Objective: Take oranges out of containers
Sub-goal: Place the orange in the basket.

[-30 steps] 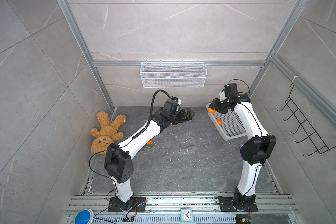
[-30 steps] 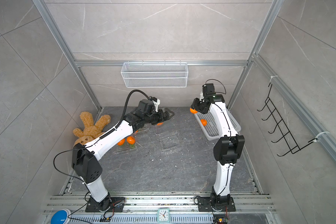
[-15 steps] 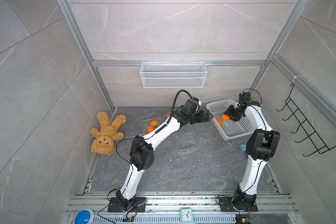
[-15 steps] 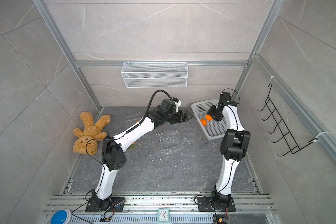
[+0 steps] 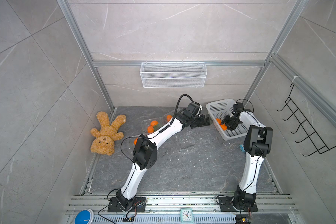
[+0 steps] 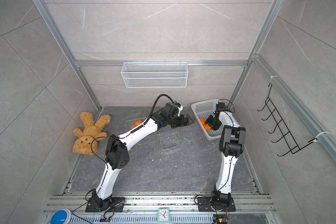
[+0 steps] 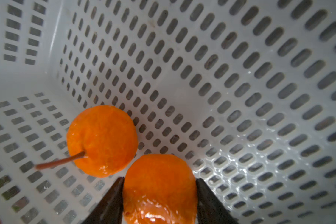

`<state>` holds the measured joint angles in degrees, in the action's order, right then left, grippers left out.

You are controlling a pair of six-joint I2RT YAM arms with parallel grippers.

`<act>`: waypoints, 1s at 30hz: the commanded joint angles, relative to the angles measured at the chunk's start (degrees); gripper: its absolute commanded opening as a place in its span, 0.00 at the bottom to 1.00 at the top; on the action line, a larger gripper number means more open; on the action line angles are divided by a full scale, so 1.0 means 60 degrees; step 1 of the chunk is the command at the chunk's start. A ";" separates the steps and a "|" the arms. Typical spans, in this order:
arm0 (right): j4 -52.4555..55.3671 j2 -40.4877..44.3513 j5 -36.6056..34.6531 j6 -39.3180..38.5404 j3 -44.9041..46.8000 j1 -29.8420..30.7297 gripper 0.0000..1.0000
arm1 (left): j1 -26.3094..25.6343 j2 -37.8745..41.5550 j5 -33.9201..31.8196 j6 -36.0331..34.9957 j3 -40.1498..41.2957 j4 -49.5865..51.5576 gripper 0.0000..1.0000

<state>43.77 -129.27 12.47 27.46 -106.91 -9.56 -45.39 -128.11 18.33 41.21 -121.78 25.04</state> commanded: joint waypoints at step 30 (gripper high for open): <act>0.0038 0.3397 0.0148 0.0161 0.0511 0.0123 1.00 | 0.0961 0.3331 -0.1569 -0.1581 0.2498 0.1259 1.00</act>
<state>43.44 -111.09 12.45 27.90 -105.71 -9.50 -41.21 -114.19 11.55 34.30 -108.77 31.75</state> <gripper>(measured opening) 0.998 0.999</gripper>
